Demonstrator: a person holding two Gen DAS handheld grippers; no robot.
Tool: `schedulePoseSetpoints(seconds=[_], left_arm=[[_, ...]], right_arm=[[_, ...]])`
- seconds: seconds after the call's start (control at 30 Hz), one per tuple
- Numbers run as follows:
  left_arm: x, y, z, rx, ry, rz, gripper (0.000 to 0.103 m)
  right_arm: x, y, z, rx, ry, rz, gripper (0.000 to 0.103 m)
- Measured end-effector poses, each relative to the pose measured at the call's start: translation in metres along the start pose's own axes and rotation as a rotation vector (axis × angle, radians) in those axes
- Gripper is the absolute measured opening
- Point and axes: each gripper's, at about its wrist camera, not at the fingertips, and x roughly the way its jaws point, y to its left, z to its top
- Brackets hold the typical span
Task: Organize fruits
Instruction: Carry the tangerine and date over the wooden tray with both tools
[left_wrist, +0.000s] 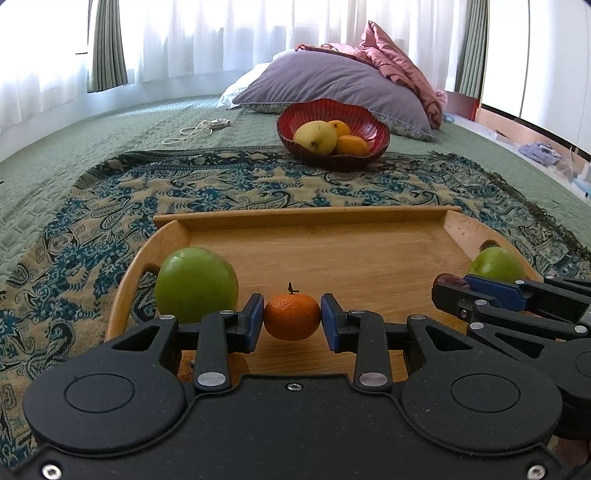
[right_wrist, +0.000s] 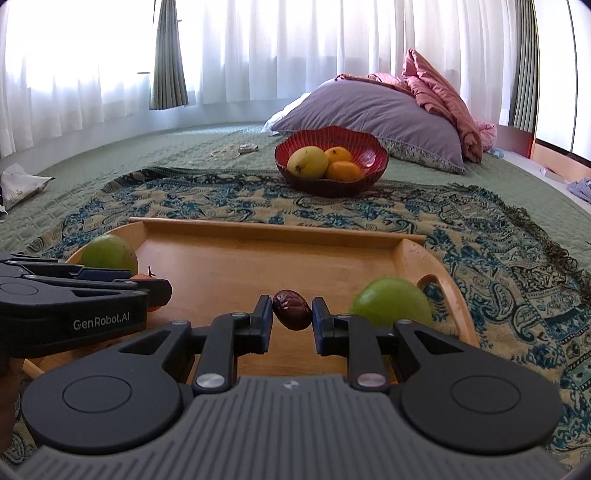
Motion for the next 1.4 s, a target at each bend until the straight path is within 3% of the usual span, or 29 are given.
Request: schedulePoseSetpoints(seconds=[0.97, 1.4], left_arm=[[0.016, -0.003, 0.0, 0.027, 0.0, 0.004, 0.032], [0.015, -0.004, -0.001, 0.029, 0.002, 0.002, 0.033]], right_arm=[[0.024, 0.002, -0.006, 0.008, 0.094, -0.003, 0.027], [0.025, 0.003, -0.006, -0.002, 0.096, -0.005, 0.026]])
